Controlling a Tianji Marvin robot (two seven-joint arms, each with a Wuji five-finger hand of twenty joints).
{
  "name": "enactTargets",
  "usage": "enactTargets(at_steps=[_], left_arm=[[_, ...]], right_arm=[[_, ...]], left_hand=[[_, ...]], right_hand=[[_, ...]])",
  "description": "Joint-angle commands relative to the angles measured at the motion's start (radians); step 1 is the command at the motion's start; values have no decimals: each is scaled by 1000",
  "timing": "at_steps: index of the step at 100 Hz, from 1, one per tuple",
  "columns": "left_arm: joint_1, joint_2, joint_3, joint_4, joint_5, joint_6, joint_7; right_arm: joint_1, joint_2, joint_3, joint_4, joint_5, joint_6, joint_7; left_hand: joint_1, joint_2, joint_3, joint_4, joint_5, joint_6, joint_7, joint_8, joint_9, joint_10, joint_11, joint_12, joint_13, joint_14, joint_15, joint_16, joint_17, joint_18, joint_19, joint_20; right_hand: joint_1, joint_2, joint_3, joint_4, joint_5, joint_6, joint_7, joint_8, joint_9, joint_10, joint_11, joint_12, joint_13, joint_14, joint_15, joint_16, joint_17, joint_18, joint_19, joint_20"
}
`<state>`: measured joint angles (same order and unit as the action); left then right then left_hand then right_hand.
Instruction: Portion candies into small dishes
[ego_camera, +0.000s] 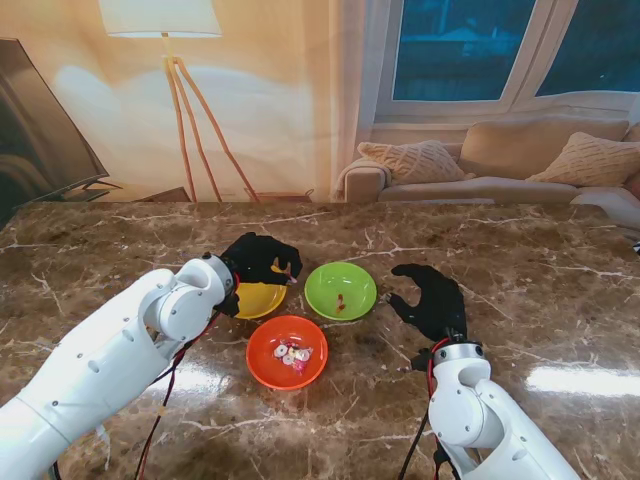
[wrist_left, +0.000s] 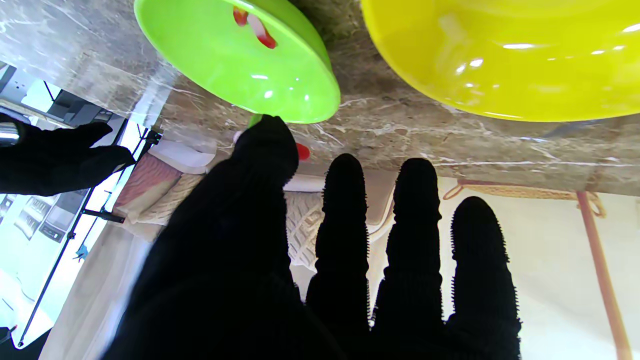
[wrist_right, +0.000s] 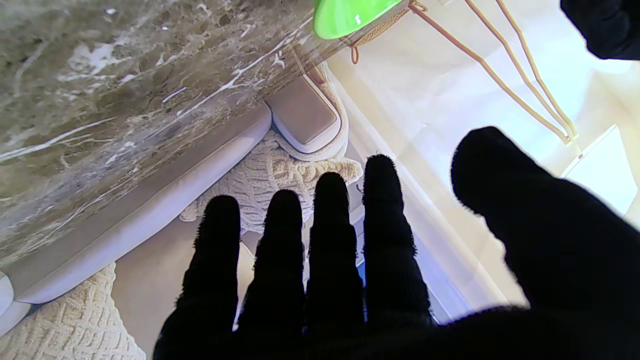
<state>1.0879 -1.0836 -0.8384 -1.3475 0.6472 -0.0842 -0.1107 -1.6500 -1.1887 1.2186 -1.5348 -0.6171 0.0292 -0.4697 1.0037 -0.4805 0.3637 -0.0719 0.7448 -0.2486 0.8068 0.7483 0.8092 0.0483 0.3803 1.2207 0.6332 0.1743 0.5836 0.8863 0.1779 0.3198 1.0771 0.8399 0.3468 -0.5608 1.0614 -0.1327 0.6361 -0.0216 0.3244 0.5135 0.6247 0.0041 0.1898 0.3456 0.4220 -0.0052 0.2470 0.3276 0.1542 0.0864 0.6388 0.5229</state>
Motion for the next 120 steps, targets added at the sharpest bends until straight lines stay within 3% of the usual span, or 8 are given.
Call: enactTargets(at_steps=[1, 39, 69, 76, 84, 88, 109, 120], left_arm=[[-22, -29, 17, 15, -14, 12, 8], [-141, -91, 174, 147, -99, 44, 82], [-163, -112, 211, 199, -132, 13, 106], [-164, -111, 213, 200, -135, 4, 102], [-165, -109, 214, 202, -135, -4, 96], [-164, -109, 213, 202, -135, -6, 96], [-155, -105, 202, 197, -131, -13, 100], [-126, -89, 161, 152, -106, -3, 96]], right_arm=[[-9, -3, 3, -1, 6, 3, 12], [-6, -3, 5, -5, 12, 10, 18], [-6, -3, 7, -6, 13, 13, 20], [-7, -3, 7, -6, 12, 12, 19], [-7, -3, 8, -6, 11, 12, 16], [-8, -4, 8, -5, 11, 11, 16], [-8, -3, 7, -5, 10, 11, 16], [-7, -3, 6, -4, 11, 9, 16]], left_hand=[[42, 41, 37, 31, 17, 16, 35, -3, 12, -12, -1, 21, 4, 0, -7, -1, -10, -4, -6, 27], [33, 28, 68, 36, 13, 50, 51, -37, 14, -12, 4, 27, 3, 0, -4, -3, -8, -3, -2, 28], [22, 0, 83, 25, 27, 69, 51, -121, 15, -19, 3, 15, -1, -5, -27, -25, -11, -3, -12, 19], [-35, -33, 90, 20, 15, 138, -46, -274, -97, -10, 94, -152, -27, -7, -57, -48, -28, -5, -33, 9], [-65, -64, 117, 16, 15, 164, -111, -310, -139, -8, 121, -277, -37, -6, -70, -56, -35, -5, -42, 10], [-78, -72, 126, 13, 12, 174, -139, -319, -156, -6, 139, -393, -41, -7, -74, -57, -38, -5, -45, 10], [-81, -67, 127, 11, 16, 171, -152, -326, -160, -7, 137, -414, -42, -7, -78, -59, -44, -4, -52, 9], [-80, -64, 126, 10, 16, 167, -151, -323, -159, -8, 138, -417, -41, -8, -79, -59, -44, -4, -52, 9]], right_hand=[[-33, 13, 8, 25, 3, -24, 4, -4, 1, -2, 1, 15, -2, -2, 4, 15, -7, -3, -8, 27], [-32, 12, 8, 25, 3, -22, 4, -4, -1, -3, 1, 14, -3, -2, 3, 15, -6, -2, -9, 28], [-32, 12, 6, 25, 5, -20, 5, -3, 0, -3, 2, 15, -3, -2, 3, 16, -7, -2, -9, 29], [-31, 9, 6, 25, 5, -20, 5, -3, -2, -2, 1, 15, -4, -2, 3, 15, -8, -2, -9, 29], [-31, 8, 5, 25, 6, -19, 5, -3, -2, -3, 1, 15, -4, -2, 3, 16, -8, -2, -9, 29], [-30, 8, 5, 26, 4, -19, 5, -3, -2, -2, 1, 15, -4, -3, 4, 16, -8, -2, -9, 30], [-28, 5, 6, 26, 4, -19, 5, -3, -2, -2, 2, 15, -4, -1, 4, 16, -8, -2, -9, 30], [-27, 5, 6, 26, 4, -18, 5, -2, -1, -2, 2, 15, -4, -1, 4, 16, -8, -2, -9, 30]])
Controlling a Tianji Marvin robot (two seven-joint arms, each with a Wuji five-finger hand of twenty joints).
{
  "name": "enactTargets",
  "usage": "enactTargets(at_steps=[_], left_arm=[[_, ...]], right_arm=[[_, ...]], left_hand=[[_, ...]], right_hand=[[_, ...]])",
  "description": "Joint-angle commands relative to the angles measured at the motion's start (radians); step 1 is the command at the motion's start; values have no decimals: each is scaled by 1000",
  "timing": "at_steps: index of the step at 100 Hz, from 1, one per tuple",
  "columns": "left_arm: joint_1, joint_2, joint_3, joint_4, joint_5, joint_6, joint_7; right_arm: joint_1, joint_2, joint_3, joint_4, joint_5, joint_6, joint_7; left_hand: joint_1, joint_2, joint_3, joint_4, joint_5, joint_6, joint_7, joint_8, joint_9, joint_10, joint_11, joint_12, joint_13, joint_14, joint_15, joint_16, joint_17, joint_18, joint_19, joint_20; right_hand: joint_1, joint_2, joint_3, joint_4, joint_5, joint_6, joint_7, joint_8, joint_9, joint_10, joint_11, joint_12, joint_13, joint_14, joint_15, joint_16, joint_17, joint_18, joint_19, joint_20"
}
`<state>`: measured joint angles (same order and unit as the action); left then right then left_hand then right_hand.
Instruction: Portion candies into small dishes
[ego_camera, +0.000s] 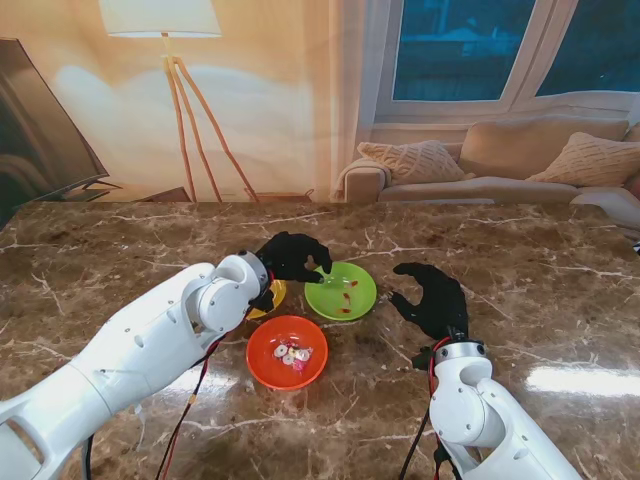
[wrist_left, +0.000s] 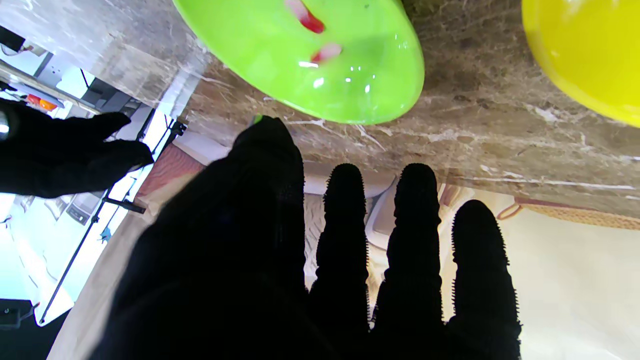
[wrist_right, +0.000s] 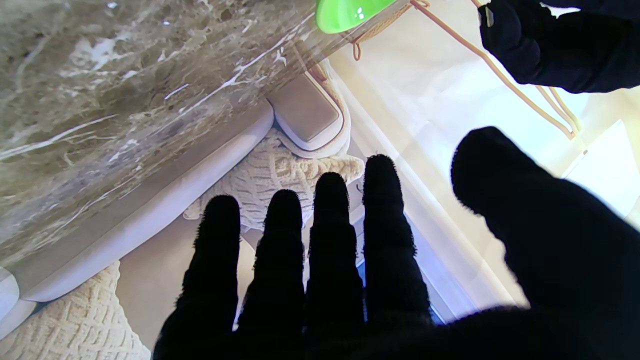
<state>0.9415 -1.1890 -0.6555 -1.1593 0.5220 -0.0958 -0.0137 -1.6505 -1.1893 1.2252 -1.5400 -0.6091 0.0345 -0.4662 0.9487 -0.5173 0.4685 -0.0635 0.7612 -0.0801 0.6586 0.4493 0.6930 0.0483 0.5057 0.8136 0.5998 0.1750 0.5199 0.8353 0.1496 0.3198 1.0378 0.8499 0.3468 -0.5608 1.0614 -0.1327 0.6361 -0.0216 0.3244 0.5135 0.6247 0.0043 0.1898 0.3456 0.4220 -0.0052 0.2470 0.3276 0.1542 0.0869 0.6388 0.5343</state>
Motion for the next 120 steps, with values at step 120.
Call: enactTargets(at_steps=[120], left_arm=[[568, 191, -862, -413, 531, -62, -408]], right_arm=[[1, 1, -26, 3, -8, 17, 25]], left_hand=[[-210, 3, 152, 12, -82, 115, -245, -90, -102, 43, -178, -356, -11, -9, -198, -241, -28, -12, -175, -110]], right_hand=[[-27, 4, 5, 26, 4, -19, 4, -2, 0, -1, 2, 15, -3, 0, 3, 16, -8, -1, -10, 19]])
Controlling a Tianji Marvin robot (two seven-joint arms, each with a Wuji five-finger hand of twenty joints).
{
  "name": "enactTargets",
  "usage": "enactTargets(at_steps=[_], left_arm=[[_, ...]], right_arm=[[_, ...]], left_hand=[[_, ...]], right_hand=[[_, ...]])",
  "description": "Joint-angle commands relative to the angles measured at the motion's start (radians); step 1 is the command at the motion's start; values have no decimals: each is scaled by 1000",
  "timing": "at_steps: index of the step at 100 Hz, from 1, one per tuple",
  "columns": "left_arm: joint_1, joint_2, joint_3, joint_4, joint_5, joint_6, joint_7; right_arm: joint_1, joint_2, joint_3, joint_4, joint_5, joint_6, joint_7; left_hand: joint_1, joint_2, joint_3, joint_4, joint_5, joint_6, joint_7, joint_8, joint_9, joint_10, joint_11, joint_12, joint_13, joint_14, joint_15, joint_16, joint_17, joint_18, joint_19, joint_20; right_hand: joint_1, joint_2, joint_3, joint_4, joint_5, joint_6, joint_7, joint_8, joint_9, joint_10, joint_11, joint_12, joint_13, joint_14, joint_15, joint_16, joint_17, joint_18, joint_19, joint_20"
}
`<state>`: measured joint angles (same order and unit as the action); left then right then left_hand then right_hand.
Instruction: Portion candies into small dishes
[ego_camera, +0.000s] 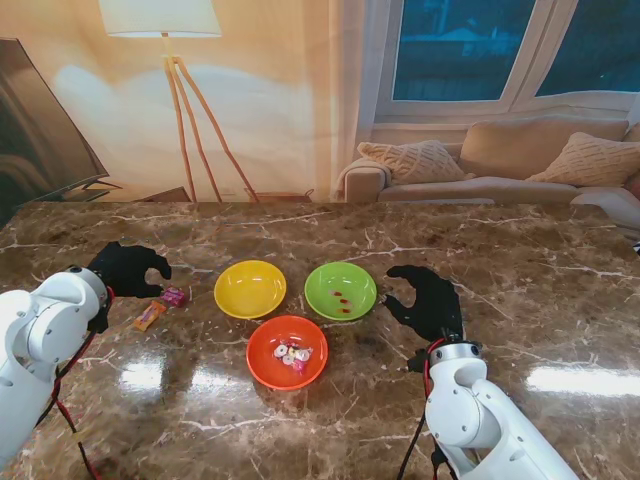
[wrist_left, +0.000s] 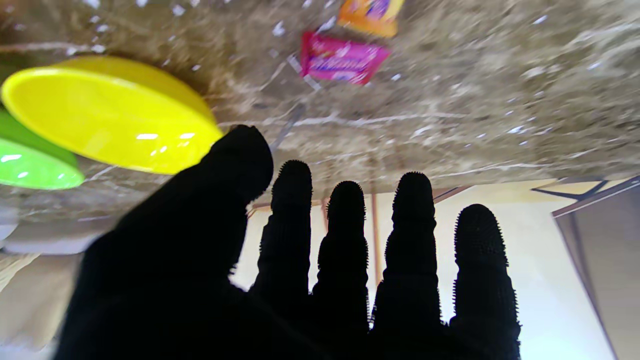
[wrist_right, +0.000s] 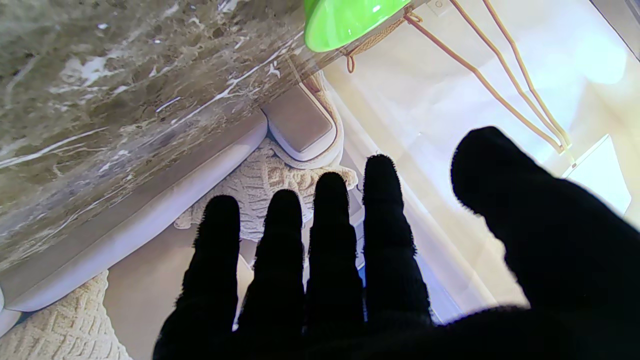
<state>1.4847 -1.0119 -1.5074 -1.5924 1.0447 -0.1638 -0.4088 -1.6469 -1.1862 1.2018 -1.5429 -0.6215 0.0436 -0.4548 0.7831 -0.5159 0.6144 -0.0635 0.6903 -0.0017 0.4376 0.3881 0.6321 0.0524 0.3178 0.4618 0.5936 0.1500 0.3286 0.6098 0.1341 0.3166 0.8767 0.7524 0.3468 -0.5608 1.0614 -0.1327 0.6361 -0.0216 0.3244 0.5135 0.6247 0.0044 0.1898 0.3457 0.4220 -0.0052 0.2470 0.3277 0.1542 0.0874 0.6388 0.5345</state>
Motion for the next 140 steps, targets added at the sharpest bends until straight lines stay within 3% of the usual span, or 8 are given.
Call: enactTargets(at_steps=[1, 12, 26, 38, 47, 107, 121, 140], left_arm=[[28, 14, -13, 21, 12, 7, -15], [51, 17, -34, 18, 44, 23, -48], [65, 19, -39, 25, 50, 75, -86], [66, 19, -27, 45, 72, 109, -87], [63, 19, -13, 61, 85, 128, -86], [-33, 13, 122, 221, 60, 217, 52], [-58, 13, 152, 244, 50, 219, 58], [-82, 15, 193, 283, 51, 222, 71]], right_arm=[[-2, -3, -3, 6, 4, 8, 14], [4, -3, -8, 12, 8, 7, 17], [7, -2, -11, 17, 9, 4, 20], [7, -3, -10, 19, 9, 2, 16], [8, -3, -11, 21, 10, 1, 15], [11, -2, -14, 25, 16, -5, 24], [12, -2, -14, 26, 15, -6, 25], [10, -2, -11, 26, 15, -8, 24]], left_hand=[[-47, 1, 2, 11, -10, 41, -26, -29, -41, 41, 10, -4, -4, 16, -7, -16, -10, -9, -12, -12], [-79, 2, -57, 14, 1, 82, -67, -39, -35, 70, 11, 4, 0, 35, -3, -13, -1, -1, 6, -2], [-101, 0, -128, 22, 22, 115, -103, -33, -26, 103, 10, 18, 2, 74, -9, -17, 10, 51, 3, 4], [-113, -6, -152, 23, 18, 117, -114, -30, -19, 113, 9, 21, 14, 95, -6, -17, 9, 77, -2, 6], [-110, -3, -180, 27, 13, 109, -119, -19, -20, 104, 12, 30, 3, 87, -6, -14, -14, 106, -28, 7], [-105, 30, -239, 35, -75, 80, -160, -28, -83, 67, 27, 67, -33, 56, 27, 40, -51, 79, -49, 32], [-91, 26, -246, 39, -57, 61, -141, -25, -81, 62, 29, 70, -36, 56, 29, 46, -61, 76, -61, 30], [-61, -22, -112, 30, -65, 11, 88, 137, -68, 46, 71, 122, -31, 41, 38, 57, -63, 53, -61, 38]], right_hand=[[-27, 4, 5, 26, 4, -18, 4, -2, 0, -2, 2, 15, -3, 0, 3, 16, -8, -2, -10, 19], [-27, 4, 5, 26, 4, -17, 4, -2, -1, -2, 1, 15, -4, -1, 3, 15, -8, -2, -10, 19], [-28, 3, 5, 25, 4, -18, 4, -2, 0, -3, 2, 15, -3, -1, 3, 16, -7, -2, -10, 19], [-28, 4, 5, 26, 4, -18, 4, -2, -1, -3, 1, 15, -4, -1, 3, 15, -7, -2, -10, 20], [-29, 4, 5, 25, 4, -19, 4, -2, 0, -4, 2, 15, -4, -1, 3, 15, -8, -2, -11, 20], [-31, 6, 4, 26, 7, -23, 6, -1, 4, -4, 2, 16, -5, -2, 1, 15, -7, -2, -11, 20], [-30, 5, 4, 26, 8, -22, 6, -1, 5, -4, 2, 16, -3, -2, 1, 15, -7, -2, -11, 20], [-29, 5, 6, 26, 15, -23, 9, 0, 12, -4, 4, 16, -1, -2, 1, 15, -6, -2, -11, 21]])
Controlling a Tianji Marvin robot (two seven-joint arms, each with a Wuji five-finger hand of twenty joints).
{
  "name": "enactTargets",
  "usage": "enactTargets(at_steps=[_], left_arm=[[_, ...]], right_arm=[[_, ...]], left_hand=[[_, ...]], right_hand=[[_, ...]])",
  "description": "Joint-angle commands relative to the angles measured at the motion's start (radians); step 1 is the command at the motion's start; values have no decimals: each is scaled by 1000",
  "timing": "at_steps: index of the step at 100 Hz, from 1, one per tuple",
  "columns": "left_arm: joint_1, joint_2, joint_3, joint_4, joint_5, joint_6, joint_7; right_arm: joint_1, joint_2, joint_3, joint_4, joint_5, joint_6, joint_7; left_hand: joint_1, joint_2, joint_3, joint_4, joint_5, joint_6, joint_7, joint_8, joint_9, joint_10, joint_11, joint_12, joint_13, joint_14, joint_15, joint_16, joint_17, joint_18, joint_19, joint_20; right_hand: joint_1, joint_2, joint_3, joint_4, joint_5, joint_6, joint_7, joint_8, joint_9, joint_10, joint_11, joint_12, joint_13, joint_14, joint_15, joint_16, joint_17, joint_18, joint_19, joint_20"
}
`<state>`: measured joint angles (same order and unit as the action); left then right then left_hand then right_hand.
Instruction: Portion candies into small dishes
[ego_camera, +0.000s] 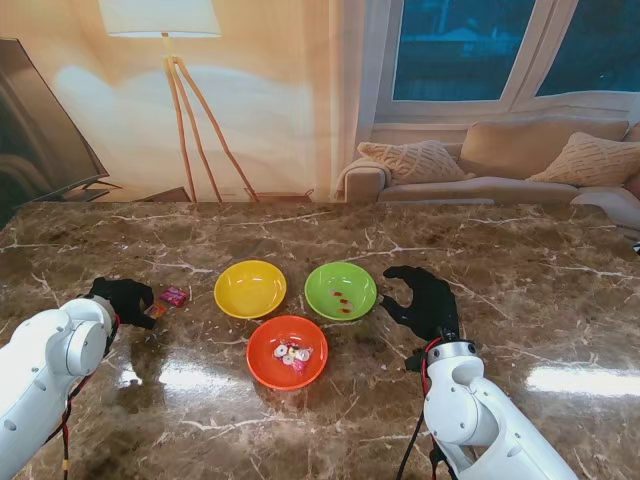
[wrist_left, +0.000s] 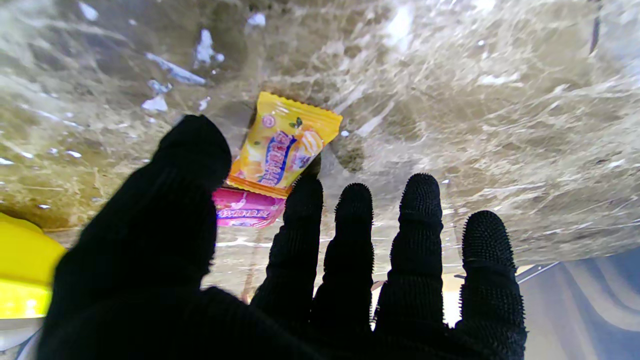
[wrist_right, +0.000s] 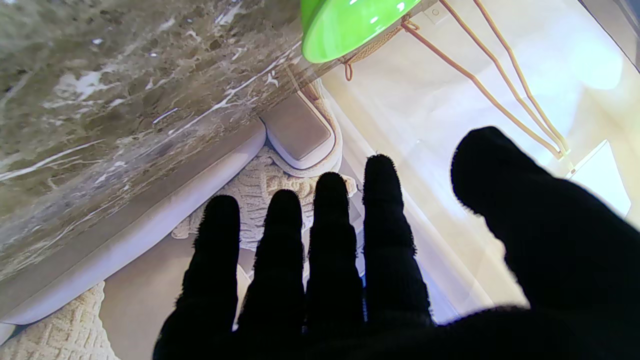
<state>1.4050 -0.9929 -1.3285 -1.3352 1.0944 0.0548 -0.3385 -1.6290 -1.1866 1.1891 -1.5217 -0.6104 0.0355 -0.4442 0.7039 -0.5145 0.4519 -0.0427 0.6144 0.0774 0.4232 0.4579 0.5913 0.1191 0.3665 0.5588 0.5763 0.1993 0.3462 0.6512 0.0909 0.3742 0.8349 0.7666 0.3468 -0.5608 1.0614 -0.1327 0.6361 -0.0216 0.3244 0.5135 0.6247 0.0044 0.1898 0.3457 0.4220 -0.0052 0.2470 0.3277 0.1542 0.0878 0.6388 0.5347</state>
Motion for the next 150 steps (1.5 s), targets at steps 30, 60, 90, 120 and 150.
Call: enactTargets(at_steps=[30, 60, 90, 120, 150], left_arm=[[-15, 3, 51, 75, 22, 11, 5], [-15, 4, 72, 109, 18, 4, 31], [5, -4, 56, 109, -35, 6, 67], [19, -11, 47, 112, -89, 16, 80], [35, -10, 22, 104, -108, -16, 63]], right_arm=[[-9, -1, 4, 5, 4, -1, 16], [-6, 0, -1, 6, 5, 0, 20], [-2, 0, -5, 8, 6, 0, 23], [-1, 1, -7, 7, 9, -1, 31], [-1, 0, -6, 7, 11, 0, 31]], left_hand=[[135, -82, 130, -36, -57, -145, 354, 259, -12, -32, 78, 76, 0, -21, 55, 31, -5, -20, 23, 32], [197, -86, 26, -16, -38, -283, 641, 464, 36, -56, 77, 73, 33, -31, 72, 30, 20, -25, 60, 28], [186, -147, 204, -19, 66, -345, 730, 575, 292, -92, 45, 91, 247, -68, 121, 11, 175, -56, 225, 35], [288, -204, 115, -8, 97, -346, 709, 565, 539, -119, -41, 323, 390, -73, 200, 68, 297, -39, 348, 24], [237, -203, 215, 34, 186, -342, 525, 253, 530, -67, -17, 404, 359, -42, 186, 85, 237, -25, 294, 10]], right_hand=[[-28, 4, 8, 25, 13, -23, 8, -1, 16, -6, 3, 17, 0, -1, 1, 15, -5, -1, -11, 20], [-28, 7, 11, 25, 13, -21, 8, -2, 17, -5, 3, 17, 3, -4, 1, 14, -1, -2, -9, 21], [-27, 4, 13, 24, 15, -18, 9, -2, 21, -4, 5, 17, 6, -8, -1, 11, 6, -10, -10, 17], [-27, 2, 14, 23, 17, -20, 11, -3, 25, -2, 8, 18, 7, -4, 1, 10, 12, -17, -9, 13], [-28, 3, 10, 23, 19, -26, 11, -3, 26, -4, 7, 18, 6, -2, 3, 11, 8, -12, -6, 12]])
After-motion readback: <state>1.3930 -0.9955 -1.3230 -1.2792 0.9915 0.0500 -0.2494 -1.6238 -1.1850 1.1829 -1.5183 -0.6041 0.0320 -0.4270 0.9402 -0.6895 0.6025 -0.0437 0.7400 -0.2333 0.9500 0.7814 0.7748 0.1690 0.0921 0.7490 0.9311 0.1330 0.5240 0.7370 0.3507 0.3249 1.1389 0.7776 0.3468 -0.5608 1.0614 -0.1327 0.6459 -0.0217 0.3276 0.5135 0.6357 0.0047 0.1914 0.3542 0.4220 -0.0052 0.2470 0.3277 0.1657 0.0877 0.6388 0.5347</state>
